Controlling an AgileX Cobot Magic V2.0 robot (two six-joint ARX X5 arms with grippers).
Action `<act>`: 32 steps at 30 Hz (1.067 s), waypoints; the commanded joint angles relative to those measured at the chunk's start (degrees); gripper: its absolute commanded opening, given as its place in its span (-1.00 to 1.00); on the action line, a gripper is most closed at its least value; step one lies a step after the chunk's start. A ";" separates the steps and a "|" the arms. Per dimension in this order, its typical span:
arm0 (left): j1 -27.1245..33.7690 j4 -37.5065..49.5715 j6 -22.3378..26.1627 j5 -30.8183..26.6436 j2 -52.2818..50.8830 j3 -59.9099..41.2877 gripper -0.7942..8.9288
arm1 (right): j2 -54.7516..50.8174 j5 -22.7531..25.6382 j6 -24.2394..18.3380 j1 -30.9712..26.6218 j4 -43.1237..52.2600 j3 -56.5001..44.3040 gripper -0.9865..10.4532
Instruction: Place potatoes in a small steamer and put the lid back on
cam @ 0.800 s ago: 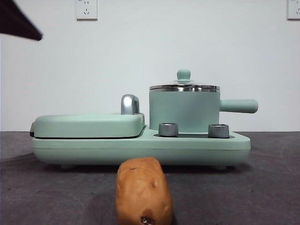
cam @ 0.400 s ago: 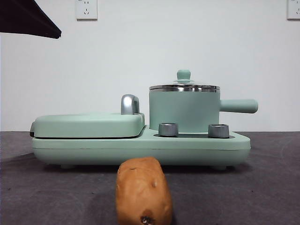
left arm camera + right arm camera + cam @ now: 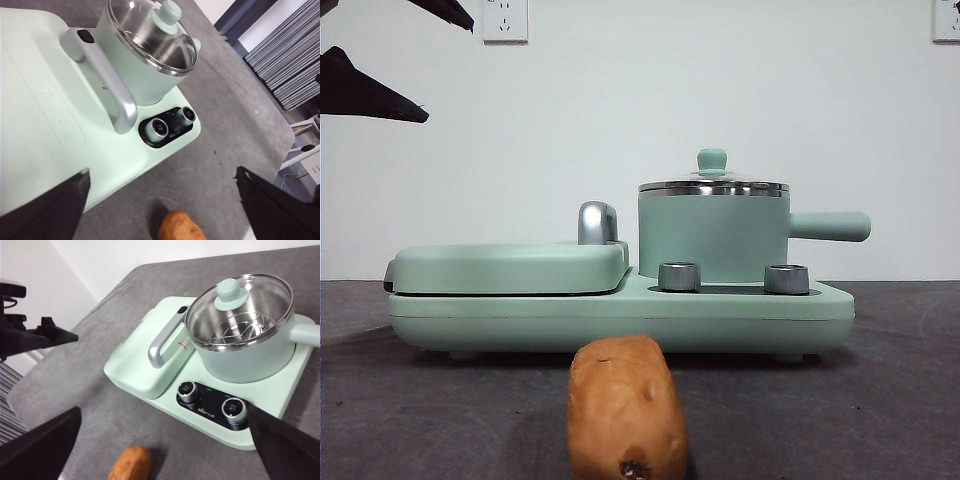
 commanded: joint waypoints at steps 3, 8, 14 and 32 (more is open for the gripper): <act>-0.15 1.18 0.52 0.04 0.68 0.96 0.14 | 0.22 0.00 -0.24 0.20 0.17 0.79 0.20; -1.64 3.34 -3.61 -1.07 2.38 2.80 0.14 | 0.17 -0.35 0.61 0.20 -1.16 0.79 0.20; -8.02 0.35 -3.52 -6.21 11.80 13.55 0.14 | 0.20 -0.35 0.59 0.20 -2.54 0.79 0.20; -27.36 -19.10 8.79 -32.92 54.95 68.35 0.12 | 0.20 -0.33 0.76 0.20 -3.21 0.79 0.20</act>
